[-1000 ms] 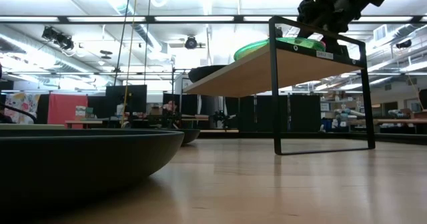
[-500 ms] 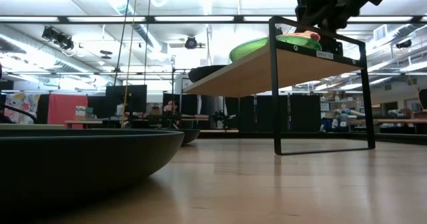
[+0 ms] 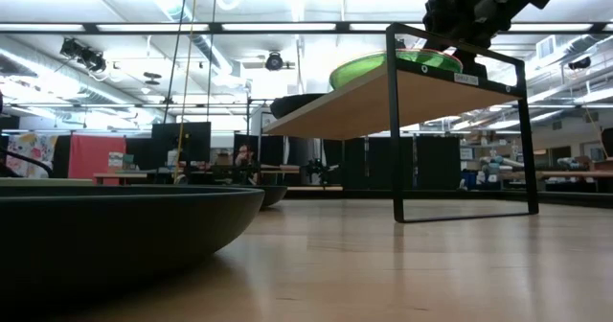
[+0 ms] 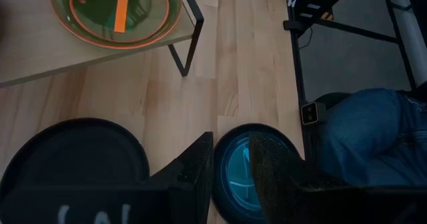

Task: Place and stack plates onto a shelf
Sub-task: Stack the transparent orange plate on the top of the transparent blue plate on the shelf, then stack the top black plate on the top of the black plate on the shelf

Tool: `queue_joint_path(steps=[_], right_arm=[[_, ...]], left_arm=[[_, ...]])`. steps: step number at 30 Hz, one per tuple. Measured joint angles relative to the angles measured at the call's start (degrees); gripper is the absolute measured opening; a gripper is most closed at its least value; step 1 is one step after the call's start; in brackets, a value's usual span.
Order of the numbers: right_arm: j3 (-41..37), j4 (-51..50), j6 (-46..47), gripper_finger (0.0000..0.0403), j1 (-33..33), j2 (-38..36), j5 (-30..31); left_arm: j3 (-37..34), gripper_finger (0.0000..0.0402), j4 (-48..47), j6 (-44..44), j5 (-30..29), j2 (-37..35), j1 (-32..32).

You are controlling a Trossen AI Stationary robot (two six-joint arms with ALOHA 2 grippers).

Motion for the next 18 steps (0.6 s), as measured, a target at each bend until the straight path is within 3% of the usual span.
queue_joint_path(steps=[9, 18], right_arm=[[0.0, -3.2, -2.8, 0.0223, -1.8, -2.5, -0.5], [0.0, -6.5, -2.8, 0.0223, -2.2, -7.3, -0.5]], left_arm=[[0.0, 0.0103, -0.9, -1.4, -0.1, 0.0, -0.4], [0.1, 0.0103, -1.7, -1.4, -5.6, 1.9, -4.5]])
